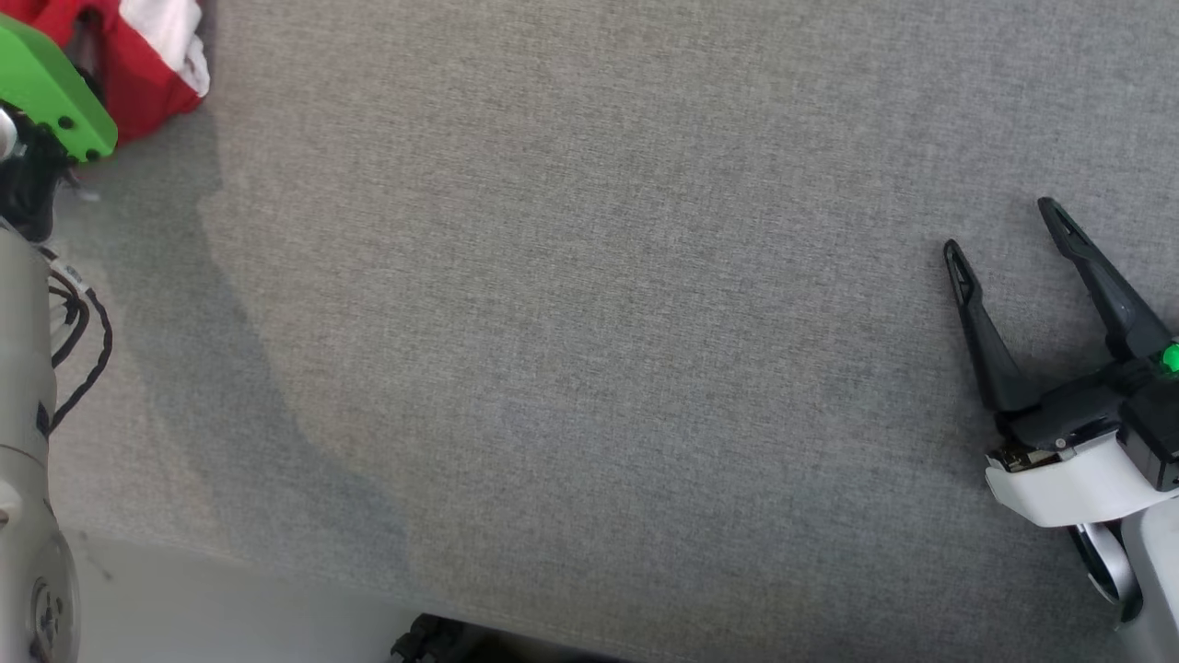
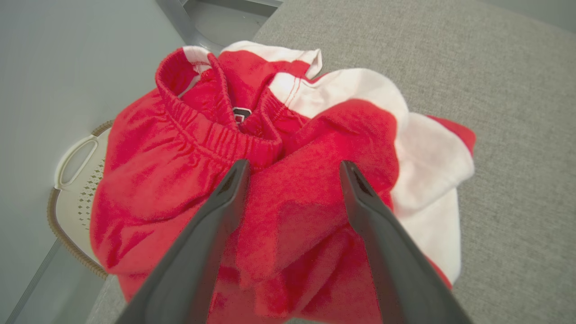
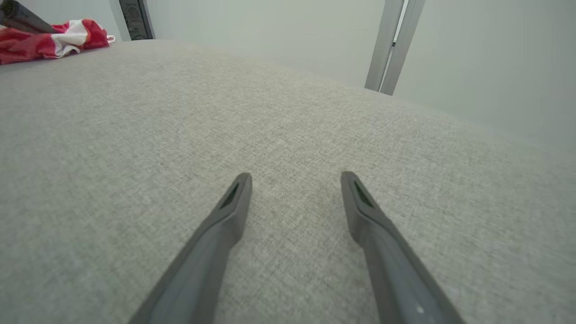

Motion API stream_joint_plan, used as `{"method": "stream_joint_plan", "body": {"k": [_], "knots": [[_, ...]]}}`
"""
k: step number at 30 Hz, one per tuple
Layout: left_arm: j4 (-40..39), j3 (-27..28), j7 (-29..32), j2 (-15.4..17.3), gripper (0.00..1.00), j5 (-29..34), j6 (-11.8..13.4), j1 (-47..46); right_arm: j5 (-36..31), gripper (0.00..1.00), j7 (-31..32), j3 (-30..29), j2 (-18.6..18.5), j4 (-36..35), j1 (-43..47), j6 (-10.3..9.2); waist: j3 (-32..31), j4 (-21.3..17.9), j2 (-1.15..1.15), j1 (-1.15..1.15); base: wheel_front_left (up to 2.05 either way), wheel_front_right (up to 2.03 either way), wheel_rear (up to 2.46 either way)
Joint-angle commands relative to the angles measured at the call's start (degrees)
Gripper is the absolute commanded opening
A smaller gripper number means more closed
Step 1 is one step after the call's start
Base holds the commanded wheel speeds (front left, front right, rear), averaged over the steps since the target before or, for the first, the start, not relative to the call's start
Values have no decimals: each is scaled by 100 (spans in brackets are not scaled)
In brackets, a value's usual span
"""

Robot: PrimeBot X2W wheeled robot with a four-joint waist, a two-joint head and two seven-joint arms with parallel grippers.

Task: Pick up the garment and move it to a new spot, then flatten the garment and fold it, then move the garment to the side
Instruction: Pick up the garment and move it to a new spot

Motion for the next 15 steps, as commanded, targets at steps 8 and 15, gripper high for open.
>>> {"method": "stream_joint_plan", "body": {"k": [8, 15], "knots": [[469, 34, -108, -9, 0, -192, -10, 179, -53, 100, 63, 41, 16, 358, -178, -16, 363, -300, 0, -1, 0, 0, 0], [-39, 141, -1200, 100, 0, -668, -13, 285, 29, 100, 64, 134, 167, 371, -375, -15, 171, -355, 0, -1, 0, 0, 0]]}}
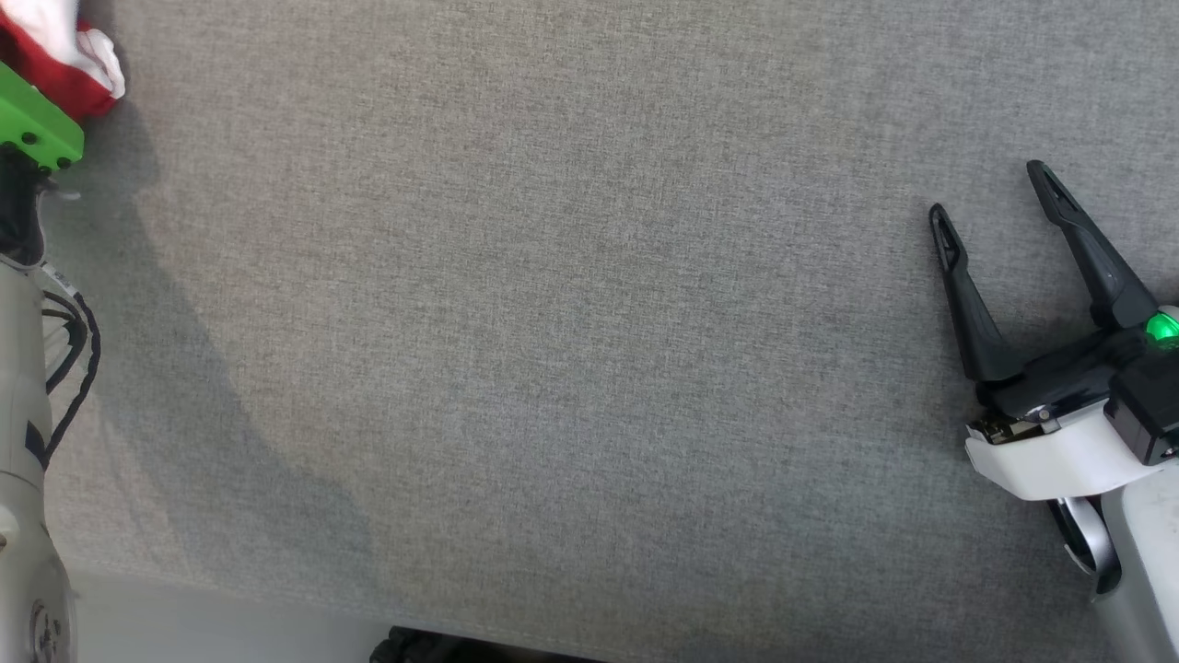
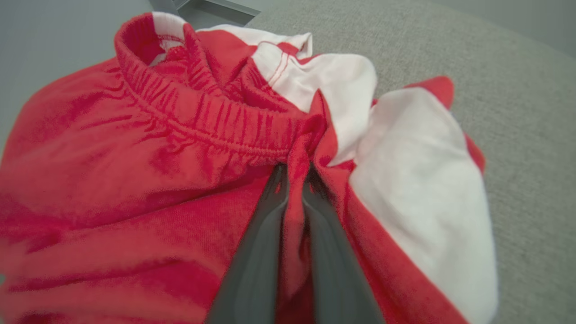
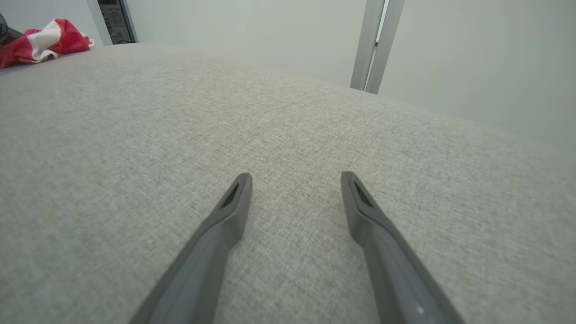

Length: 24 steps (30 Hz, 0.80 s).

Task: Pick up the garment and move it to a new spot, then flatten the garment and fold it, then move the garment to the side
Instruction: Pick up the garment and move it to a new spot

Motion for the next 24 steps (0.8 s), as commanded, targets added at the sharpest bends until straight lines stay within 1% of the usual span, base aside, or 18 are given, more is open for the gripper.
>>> {"method": "stream_joint_plan", "body": {"k": [1, 4, 10, 12, 17, 22, 24], "knots": [[-194, -72, -252, 33, 0, -77, -13, 73, 34, 100, 96, 4, 37, 353, 12, -16, -174, -17, 0, 0, 0, 0, 0], [-538, -270, -722, 139, 0, -302, -13, 303, 74, 100, 82, 19, 150, 373, 40, -15, -447, -43, 0, 0, 0, 0, 0], [-1252, -765, -1248, 305, 0, -756, -13, 757, 164, 100, 60, 71, 448, 424, 136, -14, -1145, -180, 0, 0, 0, 0, 0], [-1509, -945, -1336, 389, 0, -899, -13, 934, 190, 100, 56, 98, 542, 454, 174, -14, -1367, -258, 0, 0, 0, 0, 0], [-2258, -1328, -1484, 441, 0, -1121, -13, 1350, 253, 100, 55, 148, 764, 542, 310, -14, -1965, -502, 0, 0, 0, 0, 0], [-2987, -1630, -1411, 400, 0, -1312, -13, 1746, 308, 100, 55, 171, 960, 594, 479, -14, -2532, -839, 0, 0, 0, 0, 0], [-3251, -1705, -1360, 428, 0, -1257, 26, 1865, 321, 100, 56, 170, 1046, 602, 543, -14, -2708, -1017, 0, 0, 0, 0, 0]]}}
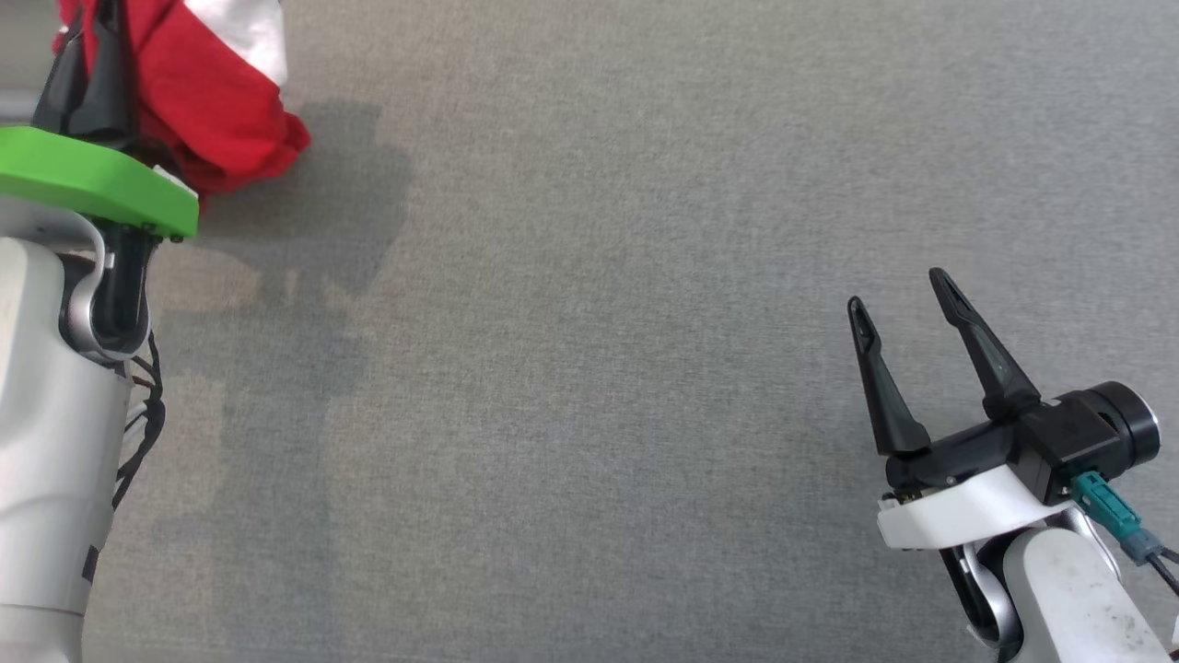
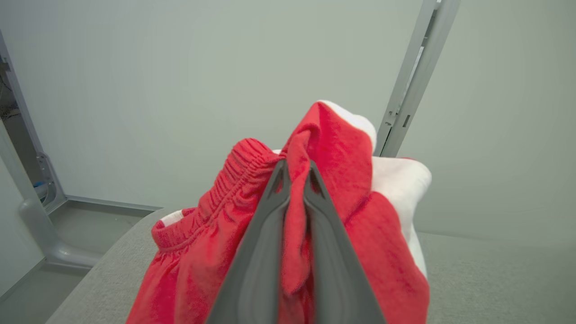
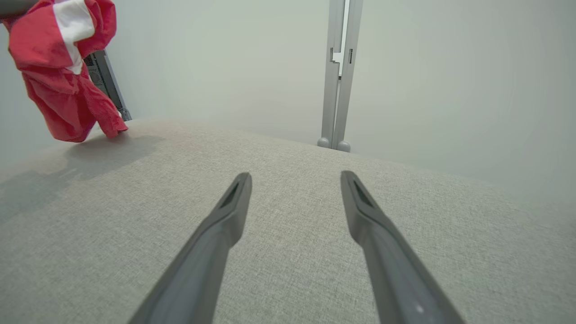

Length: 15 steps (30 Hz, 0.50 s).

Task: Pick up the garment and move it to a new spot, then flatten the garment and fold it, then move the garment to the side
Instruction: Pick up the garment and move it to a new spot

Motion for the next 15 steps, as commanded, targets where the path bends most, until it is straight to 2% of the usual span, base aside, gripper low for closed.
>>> {"method": "stream_joint_plan", "body": {"k": [1, 9, 15], "knots": [[-145, -37, 2, 66, 0, 62, 81, 158, 34, 100, 2, -8, 71, 10, 123, -9, -694, -630, 0, 0, 0, 0, 0], [-1437, -275, 300, 36, 0, 230, 655, 1014, 66, 100, 2, -199, 351, -19, 433, -9, -1095, -1384, 0, 0, 0, 0, 0], [-2383, -643, 424, -102, 0, 502, 1158, 1761, 56, 100, 2, -452, 484, -50, 576, -9, -1073, -1669, 0, 0, 0, 0, 0]]}}
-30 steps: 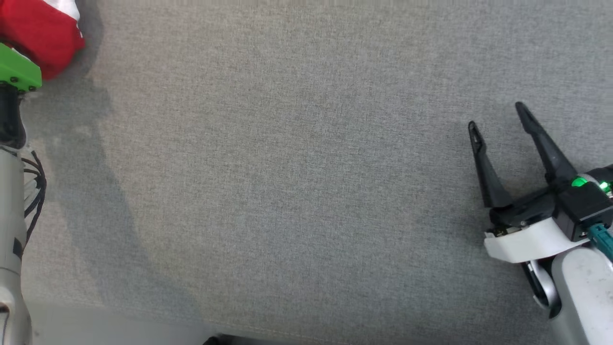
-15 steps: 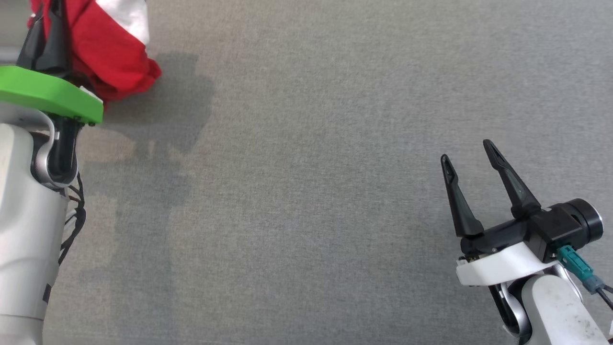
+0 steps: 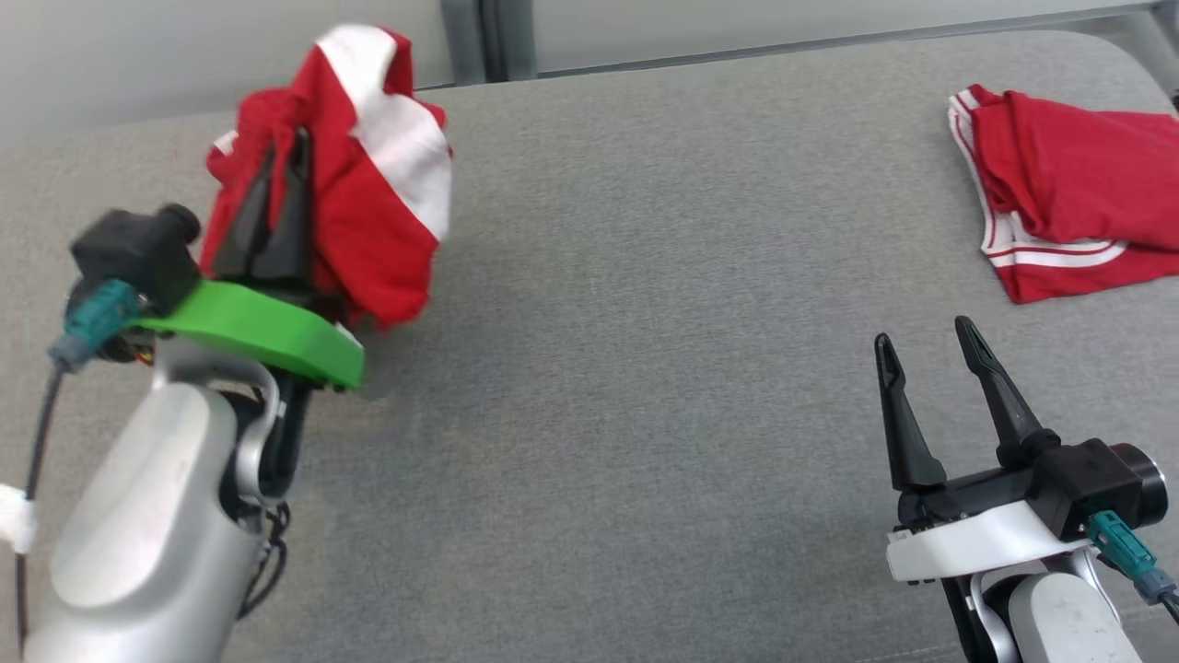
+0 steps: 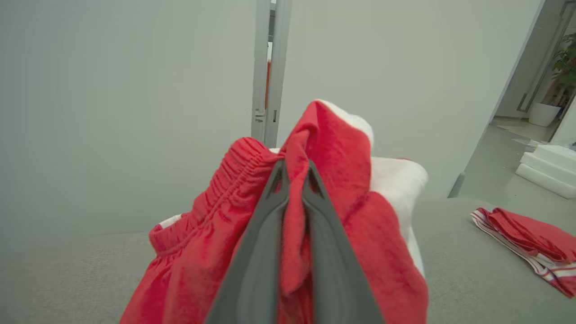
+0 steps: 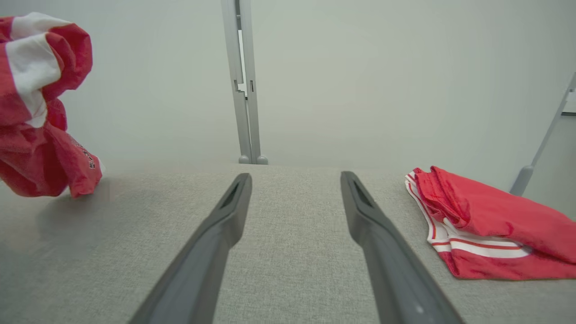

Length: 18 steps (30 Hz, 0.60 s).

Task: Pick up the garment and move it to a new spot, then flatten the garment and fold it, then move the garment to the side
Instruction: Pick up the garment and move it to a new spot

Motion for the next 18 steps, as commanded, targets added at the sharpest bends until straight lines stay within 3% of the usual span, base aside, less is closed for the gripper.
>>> {"method": "stream_joint_plan", "body": {"k": [1, 5, 16, 17, 18], "knots": [[-130, -77, -14, -65, 0, 37, 98, 261, 0, 100, 2, -13, 24, -33, 43, -9, -188, -396, -1, 0, 0, 0, 0], [-182, -453, -153, -229, 0, 248, 173, 806, -26, 100, 2, -38, 82, -60, 71, -9, -70, -405, -1, 0, 0, 0, 0], [872, -1237, -353, -1142, 0, -27, -243, 1604, -73, 100, 2, -41, 66, -73, -31, -9, 242, -108, -1, 0, 0, 0, 0], [946, -1291, -309, -1193, 16, -33, -263, 1627, -72, 100, 2, -30, 58, -65, -39, -9, 236, -78, -1, 0, 0, 0, 0], [1051, -1337, -243, -1250, 100, -81, -280, 1667, -74, 100, 2, 9, 41, -56, -46, -9, 224, -48, -1, 0, 0, 0, 0]]}}
